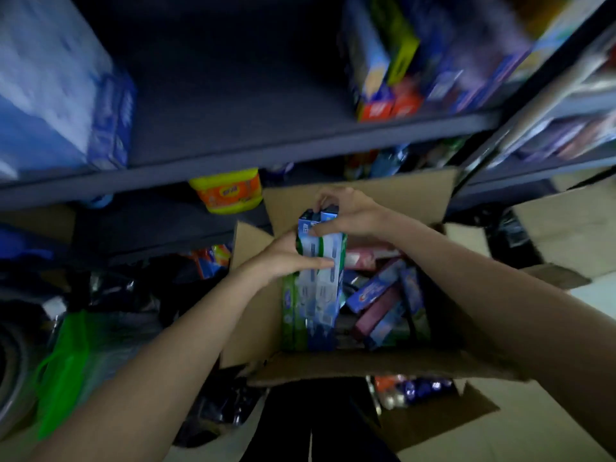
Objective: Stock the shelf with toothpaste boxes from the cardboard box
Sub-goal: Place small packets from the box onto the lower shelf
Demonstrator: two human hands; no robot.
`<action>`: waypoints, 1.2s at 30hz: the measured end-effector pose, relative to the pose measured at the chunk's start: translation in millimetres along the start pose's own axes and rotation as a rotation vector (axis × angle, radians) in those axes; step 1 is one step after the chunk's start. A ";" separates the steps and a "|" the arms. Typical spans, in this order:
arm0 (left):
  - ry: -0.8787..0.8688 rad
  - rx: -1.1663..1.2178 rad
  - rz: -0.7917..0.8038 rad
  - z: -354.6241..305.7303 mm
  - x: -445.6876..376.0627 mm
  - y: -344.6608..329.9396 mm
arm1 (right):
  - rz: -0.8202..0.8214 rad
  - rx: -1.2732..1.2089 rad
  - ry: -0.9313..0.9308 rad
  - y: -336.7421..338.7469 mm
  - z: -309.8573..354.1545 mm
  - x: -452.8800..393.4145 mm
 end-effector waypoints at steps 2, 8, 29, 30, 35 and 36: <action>-0.063 0.019 -0.010 -54.8 26.0 9.7 | -0.074 -0.079 0.042 42.9 37.8 36.8; -0.348 0.160 -0.020 -197.9 104.7 35.3 | -0.350 -0.185 0.261 137.3 156.8 128.9; -0.838 0.459 -0.297 -372.8 223.2 110.6 | -0.434 0.154 0.326 218.5 282.6 202.4; -0.852 0.472 -0.298 -375.2 222.9 115.0 | -0.488 0.136 0.306 226.1 277.7 198.6; -0.926 0.500 -0.337 -390.4 220.6 133.1 | -0.840 -0.152 0.369 259.7 250.4 211.7; -0.930 0.497 -0.349 -393.0 218.6 136.5 | -0.856 -0.190 0.390 265.6 244.5 209.5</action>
Point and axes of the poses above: each hand's wrist, its own x-axis away from the middle knuckle, its own y-axis out of the back of the hand, z = x × y, the point moved 6 cm from there along -x, towards the middle knuckle, and after that the axes turned 15 degrees about z, right-handed, at the moved point
